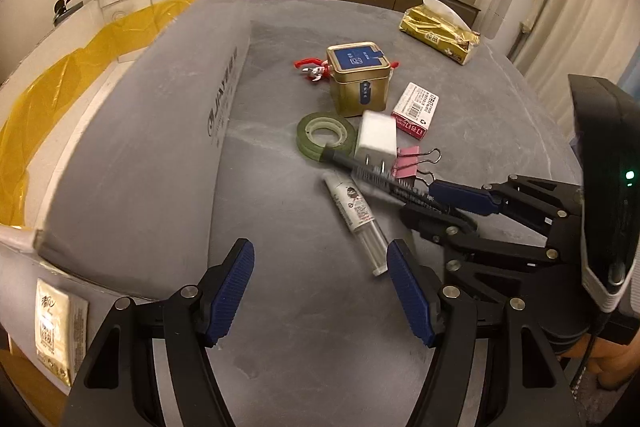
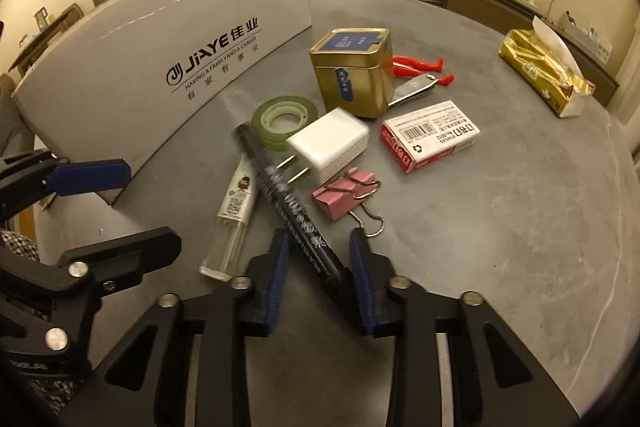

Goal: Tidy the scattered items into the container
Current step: 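Grasp the black marker with the right tool, then grasp the glass lip-balm tube with the left tool while the right tool holds the marker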

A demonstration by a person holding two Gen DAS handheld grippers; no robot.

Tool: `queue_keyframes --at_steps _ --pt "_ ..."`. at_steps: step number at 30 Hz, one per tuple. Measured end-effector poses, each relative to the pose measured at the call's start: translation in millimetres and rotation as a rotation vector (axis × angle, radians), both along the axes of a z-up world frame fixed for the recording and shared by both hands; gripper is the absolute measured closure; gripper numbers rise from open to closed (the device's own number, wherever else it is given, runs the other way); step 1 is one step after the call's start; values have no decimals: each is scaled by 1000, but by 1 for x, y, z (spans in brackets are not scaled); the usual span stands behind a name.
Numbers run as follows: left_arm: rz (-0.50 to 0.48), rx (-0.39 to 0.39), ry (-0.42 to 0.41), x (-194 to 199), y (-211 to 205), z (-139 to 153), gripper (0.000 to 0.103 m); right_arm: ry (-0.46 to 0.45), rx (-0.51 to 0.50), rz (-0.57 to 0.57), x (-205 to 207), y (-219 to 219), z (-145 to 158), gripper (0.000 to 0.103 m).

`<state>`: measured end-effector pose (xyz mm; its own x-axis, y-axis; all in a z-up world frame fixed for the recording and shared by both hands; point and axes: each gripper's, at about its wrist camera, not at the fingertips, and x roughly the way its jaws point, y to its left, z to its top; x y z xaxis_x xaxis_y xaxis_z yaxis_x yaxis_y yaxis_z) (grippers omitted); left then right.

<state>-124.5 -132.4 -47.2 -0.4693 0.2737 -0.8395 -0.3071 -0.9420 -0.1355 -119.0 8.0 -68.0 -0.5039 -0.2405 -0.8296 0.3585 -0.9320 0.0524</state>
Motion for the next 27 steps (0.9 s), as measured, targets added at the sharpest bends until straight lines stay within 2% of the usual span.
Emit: queue_keyframes --at_steps 2,8,10,12,14,15,18,20,21,22,23,24,27 --pt "-2 6 0 -1 2 -1 33 -5 -21 -5 0 5 1 88" --pt "-14 3 -20 -6 14 -5 33 -10 -108 -60 3 23 9 89" --pt "-18 -29 -20 -10 25 -10 33 -5 -129 -85 5 30 11 89" --pt "-1 -60 -35 -17 33 -19 39 -3 -143 -104 8 37 11 89" --pt "19 -88 -10 -21 35 -22 49 -7 -150 -116 12 42 9 89" --pt "26 -96 -2 -22 36 -22 50 -11 -151 -121 12 45 7 89" --pt "42 -90 5 -22 36 -23 62 -22 -158 -128 18 49 3 89" --pt "48 -81 14 -20 35 -24 63 -24 -165 -131 21 52 0 89" --pt "51 -88 25 -18 34 -25 61 -21 -170 -132 22 53 0 89" --pt "57 -107 39 -17 35 -26 42 -18 -171 -133 20 54 -1 89" --pt "56 -119 46 -17 36 -27 14 -13 -170 -133 19 54 -1 89" --pt "48 -124 33 -19 38 -32 0 -11 -172 -134 19 54 -2 89" --pt "27 -108 50 -24 42 -38 0 -8 -182 -137 18 55 -3 89"
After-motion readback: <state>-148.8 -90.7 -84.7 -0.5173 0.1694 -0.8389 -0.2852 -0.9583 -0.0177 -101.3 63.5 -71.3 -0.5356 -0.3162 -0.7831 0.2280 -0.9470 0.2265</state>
